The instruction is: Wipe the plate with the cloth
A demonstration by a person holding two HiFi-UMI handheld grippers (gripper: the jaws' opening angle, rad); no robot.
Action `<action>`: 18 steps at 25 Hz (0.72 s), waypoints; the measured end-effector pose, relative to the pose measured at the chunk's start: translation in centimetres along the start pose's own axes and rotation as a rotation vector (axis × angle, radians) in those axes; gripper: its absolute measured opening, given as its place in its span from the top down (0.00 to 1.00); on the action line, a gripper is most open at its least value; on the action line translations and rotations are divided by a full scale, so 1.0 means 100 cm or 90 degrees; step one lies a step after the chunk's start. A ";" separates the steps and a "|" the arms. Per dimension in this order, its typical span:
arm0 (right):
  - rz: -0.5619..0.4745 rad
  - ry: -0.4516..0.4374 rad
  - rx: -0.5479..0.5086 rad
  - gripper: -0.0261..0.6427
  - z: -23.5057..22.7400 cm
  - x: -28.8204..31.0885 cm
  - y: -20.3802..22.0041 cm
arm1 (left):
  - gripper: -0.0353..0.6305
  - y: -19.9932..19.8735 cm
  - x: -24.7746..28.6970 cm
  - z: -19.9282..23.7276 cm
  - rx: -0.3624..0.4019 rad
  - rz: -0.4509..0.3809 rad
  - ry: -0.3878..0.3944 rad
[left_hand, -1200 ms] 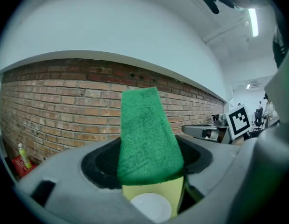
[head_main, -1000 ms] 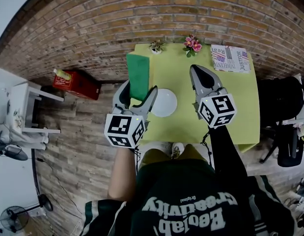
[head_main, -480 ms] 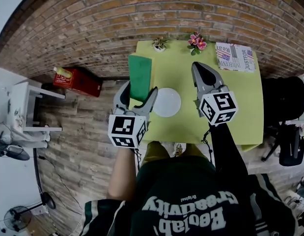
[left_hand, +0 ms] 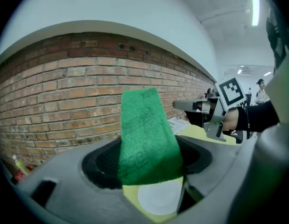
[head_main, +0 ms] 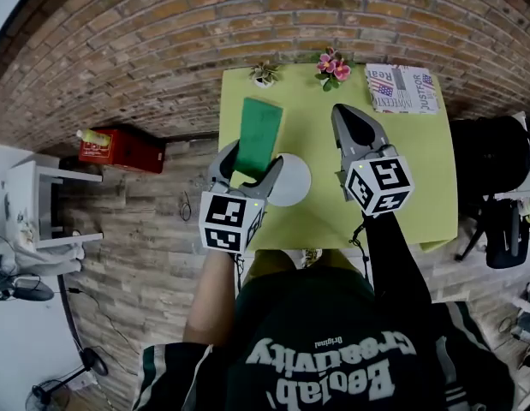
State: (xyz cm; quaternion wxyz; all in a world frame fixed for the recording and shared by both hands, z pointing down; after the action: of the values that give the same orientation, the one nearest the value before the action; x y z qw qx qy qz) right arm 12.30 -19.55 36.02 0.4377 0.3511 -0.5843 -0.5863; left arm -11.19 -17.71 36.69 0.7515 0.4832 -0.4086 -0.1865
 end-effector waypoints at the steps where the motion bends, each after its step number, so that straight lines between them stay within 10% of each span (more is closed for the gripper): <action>1: 0.005 0.002 0.001 0.94 0.000 0.000 0.002 | 0.43 0.004 0.006 -0.001 0.008 0.019 0.005; 18: 0.069 0.026 0.023 0.94 0.002 0.001 0.040 | 0.44 0.102 0.075 -0.004 0.018 0.303 0.050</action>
State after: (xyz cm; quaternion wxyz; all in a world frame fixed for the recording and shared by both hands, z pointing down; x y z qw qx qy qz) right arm 12.52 -19.29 39.99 0.4741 0.3389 -0.6038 -0.5439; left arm -7.62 -17.80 48.83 0.7827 0.3908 -0.4840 0.0205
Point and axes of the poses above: the fingertips, and each gripper's own axes: x forward along the fingers, z to its left, y out of its underside, the point moved 9 cm from there along -x, backward along the fingers, and after that the axes turned 13 degrees about -x, right-handed, at the moved point
